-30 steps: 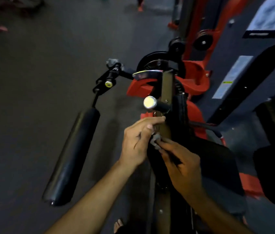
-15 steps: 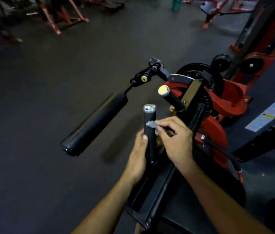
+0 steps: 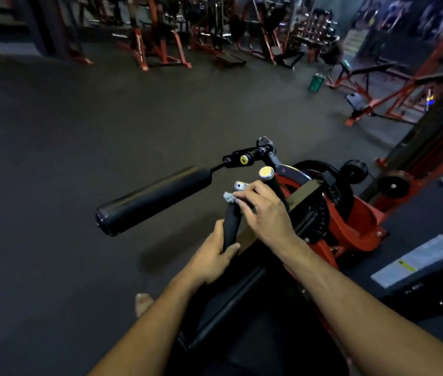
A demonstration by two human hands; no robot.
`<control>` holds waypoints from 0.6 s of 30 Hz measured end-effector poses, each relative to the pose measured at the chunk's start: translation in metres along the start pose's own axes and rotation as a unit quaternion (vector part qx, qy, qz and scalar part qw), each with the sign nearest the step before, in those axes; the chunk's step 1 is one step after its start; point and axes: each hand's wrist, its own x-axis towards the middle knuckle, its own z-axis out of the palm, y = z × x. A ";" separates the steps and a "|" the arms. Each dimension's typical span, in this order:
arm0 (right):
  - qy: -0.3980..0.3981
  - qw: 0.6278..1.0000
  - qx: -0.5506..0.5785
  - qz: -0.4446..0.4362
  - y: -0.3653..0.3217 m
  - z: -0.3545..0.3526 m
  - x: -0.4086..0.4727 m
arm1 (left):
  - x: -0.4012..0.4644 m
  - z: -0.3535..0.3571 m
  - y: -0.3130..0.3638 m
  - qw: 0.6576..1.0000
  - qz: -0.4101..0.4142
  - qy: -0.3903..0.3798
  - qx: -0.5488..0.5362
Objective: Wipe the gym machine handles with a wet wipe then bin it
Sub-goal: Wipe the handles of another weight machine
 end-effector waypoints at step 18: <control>0.022 0.966 -0.042 -0.253 0.050 0.021 0.006 | 0.000 0.026 -0.003 0.961 -0.013 0.101 0.255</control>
